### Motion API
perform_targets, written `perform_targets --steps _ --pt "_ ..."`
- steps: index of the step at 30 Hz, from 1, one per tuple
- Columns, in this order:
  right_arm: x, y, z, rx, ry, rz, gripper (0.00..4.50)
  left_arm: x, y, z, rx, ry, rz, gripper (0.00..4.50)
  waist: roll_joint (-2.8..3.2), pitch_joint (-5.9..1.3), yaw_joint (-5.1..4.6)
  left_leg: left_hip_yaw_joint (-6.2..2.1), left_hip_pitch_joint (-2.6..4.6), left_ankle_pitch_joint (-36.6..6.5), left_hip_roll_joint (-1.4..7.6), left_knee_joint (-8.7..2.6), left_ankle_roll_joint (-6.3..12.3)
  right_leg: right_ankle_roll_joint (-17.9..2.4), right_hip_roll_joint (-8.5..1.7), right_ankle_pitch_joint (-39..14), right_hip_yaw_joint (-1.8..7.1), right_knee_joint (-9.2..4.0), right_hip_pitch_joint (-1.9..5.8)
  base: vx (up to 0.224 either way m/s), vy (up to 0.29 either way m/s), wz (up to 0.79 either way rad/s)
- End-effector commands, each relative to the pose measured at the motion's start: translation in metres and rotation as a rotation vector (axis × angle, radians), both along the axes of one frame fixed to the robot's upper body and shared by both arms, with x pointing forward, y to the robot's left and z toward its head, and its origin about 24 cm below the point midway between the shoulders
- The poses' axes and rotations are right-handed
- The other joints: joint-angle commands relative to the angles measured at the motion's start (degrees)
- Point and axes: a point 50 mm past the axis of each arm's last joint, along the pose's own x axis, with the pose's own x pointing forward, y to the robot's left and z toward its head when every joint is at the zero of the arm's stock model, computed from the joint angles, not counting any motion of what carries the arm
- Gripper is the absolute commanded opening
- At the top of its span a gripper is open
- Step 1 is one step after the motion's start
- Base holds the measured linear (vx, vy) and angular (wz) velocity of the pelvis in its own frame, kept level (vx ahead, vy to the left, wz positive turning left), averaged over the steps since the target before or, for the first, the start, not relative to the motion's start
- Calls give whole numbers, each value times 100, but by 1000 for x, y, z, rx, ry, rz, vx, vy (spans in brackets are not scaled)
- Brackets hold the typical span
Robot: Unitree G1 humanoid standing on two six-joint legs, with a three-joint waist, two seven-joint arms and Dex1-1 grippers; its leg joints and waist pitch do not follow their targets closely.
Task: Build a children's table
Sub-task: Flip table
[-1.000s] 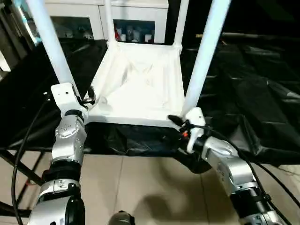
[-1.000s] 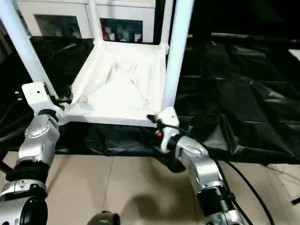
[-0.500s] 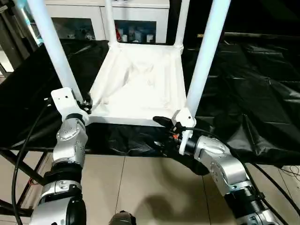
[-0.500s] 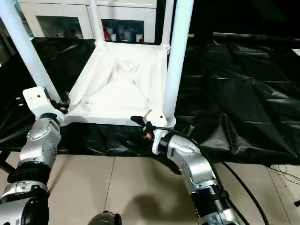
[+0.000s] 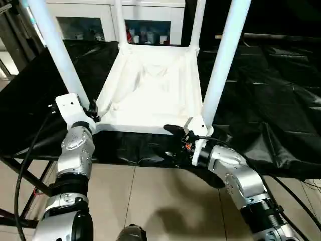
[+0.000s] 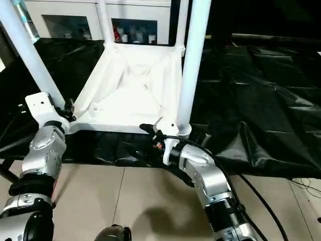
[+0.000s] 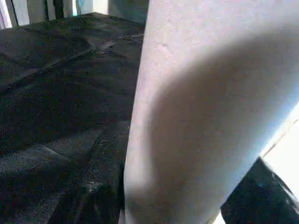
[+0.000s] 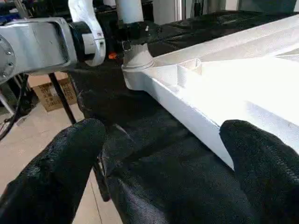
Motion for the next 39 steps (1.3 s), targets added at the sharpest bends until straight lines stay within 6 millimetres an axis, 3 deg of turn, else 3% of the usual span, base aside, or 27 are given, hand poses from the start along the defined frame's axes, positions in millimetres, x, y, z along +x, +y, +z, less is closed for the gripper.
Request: perform_targets --steps 1,2,3,5,6,7,9,13,17,21,25,27,31,39 --pt "-1 -2 4 -1 -19 -13 450 -4 -18 -19 -197 47 -46 226 -16 -470 -74 -136 307 -1077 269 -388 -175 -861 -405 928 111 -319 34 0 0 0" --pt "-1 -3 4 -2 -17 -24 450 -4 -23 -19 -267 45 -57 226 -19 -472 -66 -136 307 -1088 266 -381 -167 -866 -415 908 112 -315 38 0 0 0" --pt "-1 -4 4 -2 -15 -33 450 -4 -27 -19 -311 43 -67 226 -65 -463 -71 -119 298 -1084 257 -381 -96 -880 -420 823 116 -328 40 0 0 0" --pt "-1 -5 3 -2 -9 -48 450 -5 -34 -18 -363 40 -78 226 -59 -455 -62 -110 294 -1106 256 -382 -17 -897 -440 541 122 -353 28 0 0 0" --pt "0 -7 1 -4 3 -64 450 -5 -40 -16 -399 41 -87 226 -87 -450 -65 -104 288 -1110 265 -389 24 -917 -452 368 124 -368 35 0 0 0" --pt "0 -7 1 -6 6 -70 450 -5 -42 -15 -409 41 -90 226 -67 -449 -55 -98 309 -1165 277 -397 30 -953 -449 194 122 -389 9 0 0 0" --pt "6 -12 -1 -18 10 -137 450 -6 -49 -11 -461 44 -95 226 -88 -436 -73 -94 298 -1227 269 -410 23 -988 -445 26 119 -392 5 0 0 0" --pt "23 -25 8 165 66 -360 450 -7 -66 -2 -568 37 -104 226 -102 -424 -112 -103 283 -1413 253 -450 42 -980 -466 -373 121 -428 -4 0 0 0" --pt "29 -28 11 240 97 -424 450 -7 -74 3 -574 36 -118 226 -128 -423 -126 -102 272 -1351 244 -450 88 -829 -466 -390 123 -462 6 0 0 0" --pt "32 -24 19 362 117 -416 450 -7 -79 5 -565 37 -127 226 -137 -437 -145 -101 253 -1143 237 -436 156 -714 -463 -63 115 -445 22 0 0 0" --pt "40 -26 18 390 164 -485 450 -9 -82 7 -567 46 -136 226 -162 -440 -192 -98 236 -999 234 -437 192 -780 -455 21 94 -418 27 0 0 0" --pt "42 -27 16 382 184 -504 450 -10 -83 7 -571 46 -138 226 -146 -435 -218 -89 257 -1025 238 -437 151 -846 -450 -81 95 -429 11 0 0 0" --pt "46 -27 18 425 205 -508 450 -11 -84 7 -576 52 -142 226 -153 -447 -206 -81 245 -877 228 -420 183 -764 -453 183 100 -413 36 0 0 0" --pt "66 -37 25 537 249 -621 450 -12 -90 6 -573 70 -179 226 -131 -462 -207 -71 261 -810 232 -404 181 -840 -445 330 86 -386 31 0 0 0"
